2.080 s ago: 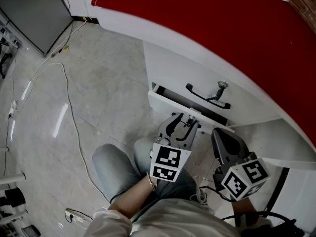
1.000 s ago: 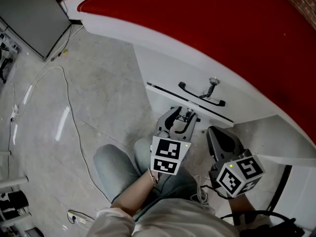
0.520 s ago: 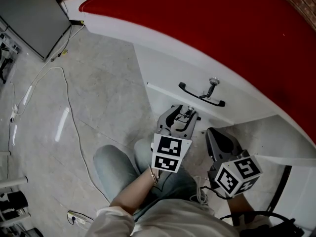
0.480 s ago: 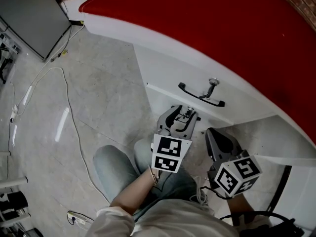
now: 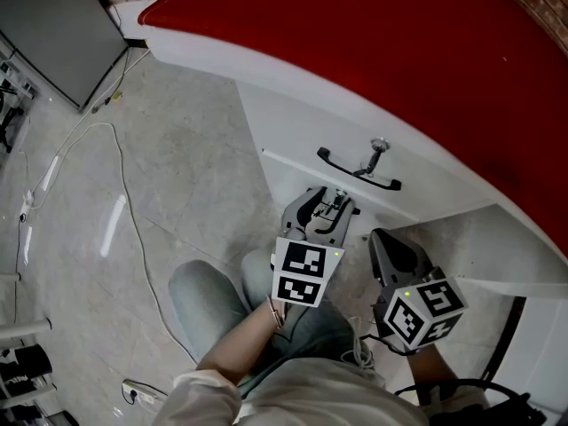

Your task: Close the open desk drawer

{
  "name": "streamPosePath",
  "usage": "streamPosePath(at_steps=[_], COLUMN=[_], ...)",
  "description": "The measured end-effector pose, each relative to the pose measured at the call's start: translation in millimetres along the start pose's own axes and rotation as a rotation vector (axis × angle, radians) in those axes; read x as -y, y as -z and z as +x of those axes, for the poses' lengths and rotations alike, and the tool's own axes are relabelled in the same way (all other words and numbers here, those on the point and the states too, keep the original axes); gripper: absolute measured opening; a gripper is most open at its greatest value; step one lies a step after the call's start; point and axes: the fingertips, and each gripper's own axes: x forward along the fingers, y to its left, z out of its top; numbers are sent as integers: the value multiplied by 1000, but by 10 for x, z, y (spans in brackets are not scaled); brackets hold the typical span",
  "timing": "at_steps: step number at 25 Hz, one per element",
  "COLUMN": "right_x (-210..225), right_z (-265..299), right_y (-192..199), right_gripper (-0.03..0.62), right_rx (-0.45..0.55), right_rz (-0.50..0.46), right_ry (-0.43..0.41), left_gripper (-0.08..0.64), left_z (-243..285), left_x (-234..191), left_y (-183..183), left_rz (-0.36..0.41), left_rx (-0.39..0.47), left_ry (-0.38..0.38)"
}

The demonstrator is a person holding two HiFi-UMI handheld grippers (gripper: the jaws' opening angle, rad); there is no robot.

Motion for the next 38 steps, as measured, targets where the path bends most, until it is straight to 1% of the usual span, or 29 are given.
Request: streamPosePath(at_steps=[11,20,23,30,31,35,38], right_x=[15,0,11,15,8,-7,-34], right_z=[-13,-1,5,18,19,37,80], right_y=[3,24,10,26,29,27,36], right_gripper=[-2,-2,-2,-2,-2,-2,-2], right_rx=[9,2,2,-3,-4,-6,-8], right_rz=[7,11,9,8,8,7,4], right_ry=[-1,-11,-14,-9,-8,-5,-6], left_gripper=[198,198,179,179,179,179,178], left_z=[62,64,72,65,45,-167,-355], left_x=[-15,-29,-44,-36,-28,5,-47], left_y=[-11,-25,-33,-22,-15,-42,-5], left_rz=[12,9,3,17,3,-93,-120], left_rx=[-19,-13,-15,-13,-17,-5,-30], left_ry=[-5,-17,-24,-14,-5,18,6])
